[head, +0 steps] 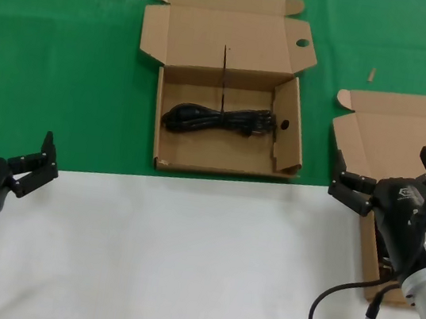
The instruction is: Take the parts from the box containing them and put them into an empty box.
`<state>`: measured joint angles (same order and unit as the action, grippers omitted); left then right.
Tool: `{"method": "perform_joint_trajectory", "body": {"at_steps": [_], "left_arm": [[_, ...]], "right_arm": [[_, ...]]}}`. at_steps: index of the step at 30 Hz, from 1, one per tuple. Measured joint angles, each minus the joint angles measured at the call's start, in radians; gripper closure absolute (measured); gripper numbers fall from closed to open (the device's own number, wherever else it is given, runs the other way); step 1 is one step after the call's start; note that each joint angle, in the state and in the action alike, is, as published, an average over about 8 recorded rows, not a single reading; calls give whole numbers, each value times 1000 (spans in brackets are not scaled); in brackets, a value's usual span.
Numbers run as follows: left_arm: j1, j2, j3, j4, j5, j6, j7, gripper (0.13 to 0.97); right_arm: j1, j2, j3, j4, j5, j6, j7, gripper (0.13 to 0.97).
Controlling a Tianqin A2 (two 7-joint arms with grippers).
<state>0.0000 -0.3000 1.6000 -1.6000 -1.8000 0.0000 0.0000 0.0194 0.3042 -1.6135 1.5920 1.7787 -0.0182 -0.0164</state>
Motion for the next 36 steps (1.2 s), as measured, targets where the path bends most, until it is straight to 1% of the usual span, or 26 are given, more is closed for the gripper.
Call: {"method": "perform_joint_trajectory", "body": {"at_steps": [36], "left_arm": [[0, 0, 0, 0, 0, 0, 0, 132]], "right_arm": [[0, 0, 0, 0, 0, 0, 0, 129]]}}
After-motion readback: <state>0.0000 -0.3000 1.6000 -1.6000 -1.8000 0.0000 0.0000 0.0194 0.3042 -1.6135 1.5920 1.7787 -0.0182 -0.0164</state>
